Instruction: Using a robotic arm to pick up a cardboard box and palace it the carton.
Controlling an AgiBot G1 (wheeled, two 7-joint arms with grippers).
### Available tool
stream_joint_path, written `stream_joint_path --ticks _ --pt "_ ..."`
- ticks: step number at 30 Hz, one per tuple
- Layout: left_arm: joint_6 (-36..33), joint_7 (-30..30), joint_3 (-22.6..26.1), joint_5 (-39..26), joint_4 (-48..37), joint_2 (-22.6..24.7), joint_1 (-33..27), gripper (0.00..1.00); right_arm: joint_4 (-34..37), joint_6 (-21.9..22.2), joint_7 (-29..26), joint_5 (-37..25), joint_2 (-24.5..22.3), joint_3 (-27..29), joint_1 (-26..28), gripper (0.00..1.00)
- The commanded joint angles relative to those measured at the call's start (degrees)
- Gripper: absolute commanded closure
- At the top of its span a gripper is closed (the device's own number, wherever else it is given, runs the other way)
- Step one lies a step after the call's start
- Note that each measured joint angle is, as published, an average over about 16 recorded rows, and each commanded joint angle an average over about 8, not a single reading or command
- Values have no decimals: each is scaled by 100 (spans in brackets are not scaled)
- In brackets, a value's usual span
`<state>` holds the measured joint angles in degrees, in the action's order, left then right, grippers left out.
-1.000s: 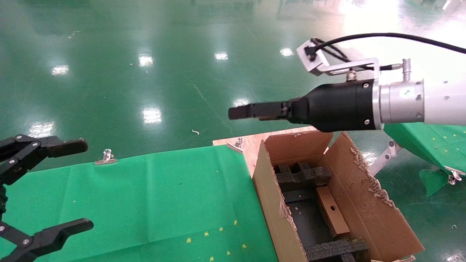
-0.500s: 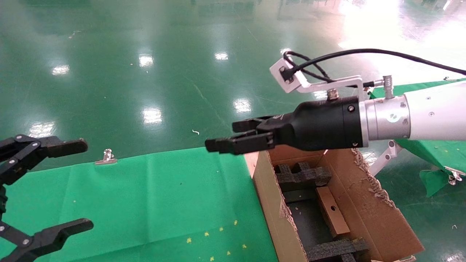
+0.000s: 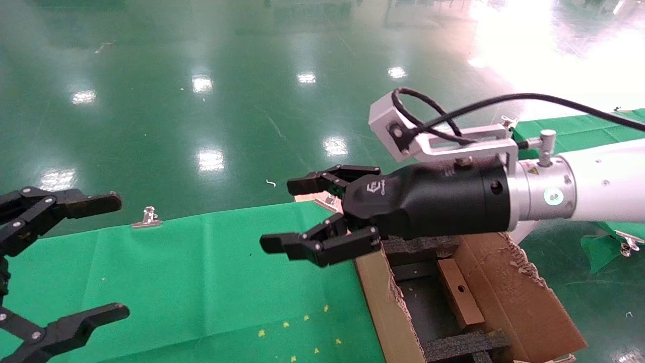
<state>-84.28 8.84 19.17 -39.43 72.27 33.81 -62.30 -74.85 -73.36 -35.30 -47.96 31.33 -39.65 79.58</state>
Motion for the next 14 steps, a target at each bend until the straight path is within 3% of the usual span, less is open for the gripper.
stream_joint_path --ticks 1,14 --pt "0 0 0 0 0 0 0 0 14 -139 276 69 42 266 -203 0" --pt "0 -1 1 1 0 0 0 0 96 -936 1863 463 280 1794 -1368 0"
